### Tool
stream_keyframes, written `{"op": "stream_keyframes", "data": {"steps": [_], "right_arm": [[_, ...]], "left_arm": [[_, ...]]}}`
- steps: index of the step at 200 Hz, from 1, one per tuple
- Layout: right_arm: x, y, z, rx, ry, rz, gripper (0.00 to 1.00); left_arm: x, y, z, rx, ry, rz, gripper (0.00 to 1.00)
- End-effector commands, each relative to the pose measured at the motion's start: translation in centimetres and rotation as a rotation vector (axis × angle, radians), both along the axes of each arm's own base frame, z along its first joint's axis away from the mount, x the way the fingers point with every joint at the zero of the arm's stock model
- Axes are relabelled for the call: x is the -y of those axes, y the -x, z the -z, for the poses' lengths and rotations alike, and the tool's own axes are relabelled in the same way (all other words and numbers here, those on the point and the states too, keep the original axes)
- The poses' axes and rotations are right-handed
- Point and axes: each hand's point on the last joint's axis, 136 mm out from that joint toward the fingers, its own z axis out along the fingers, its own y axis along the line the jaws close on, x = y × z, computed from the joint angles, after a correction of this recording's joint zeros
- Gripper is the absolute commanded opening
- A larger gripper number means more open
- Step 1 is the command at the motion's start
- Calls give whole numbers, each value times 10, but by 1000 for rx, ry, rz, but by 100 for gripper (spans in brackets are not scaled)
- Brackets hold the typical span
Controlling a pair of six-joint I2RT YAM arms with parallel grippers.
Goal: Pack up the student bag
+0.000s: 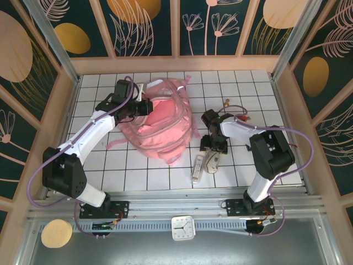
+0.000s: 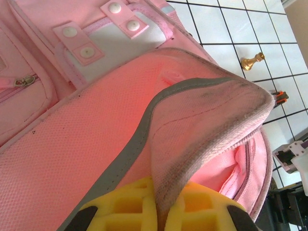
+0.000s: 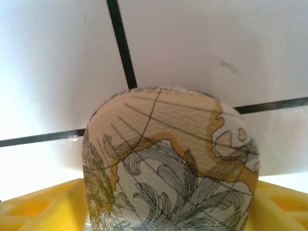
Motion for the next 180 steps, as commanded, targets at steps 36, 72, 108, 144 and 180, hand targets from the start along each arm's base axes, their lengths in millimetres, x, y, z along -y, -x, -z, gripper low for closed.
{"op": "stream_keyframes", "data": {"steps": [36,72,108,144,180], "right_arm": [[8,-17,-6,48,15,25,38],[8,-29,-17,67,-57,67,36],[6,-45,-47,101,-153,139,36],[-3,-68,-92,159,-311,248,36],[-13,-90,-135,217,-448,314,36]], "left_arm": [[12,1,-26,83,37,17,0],[12,5,-15,70,19,25,0],[15,11,-5,51,18,44,0],[25,13,-12,72,45,54,0],[39,13,-19,86,74,65,0]]}}
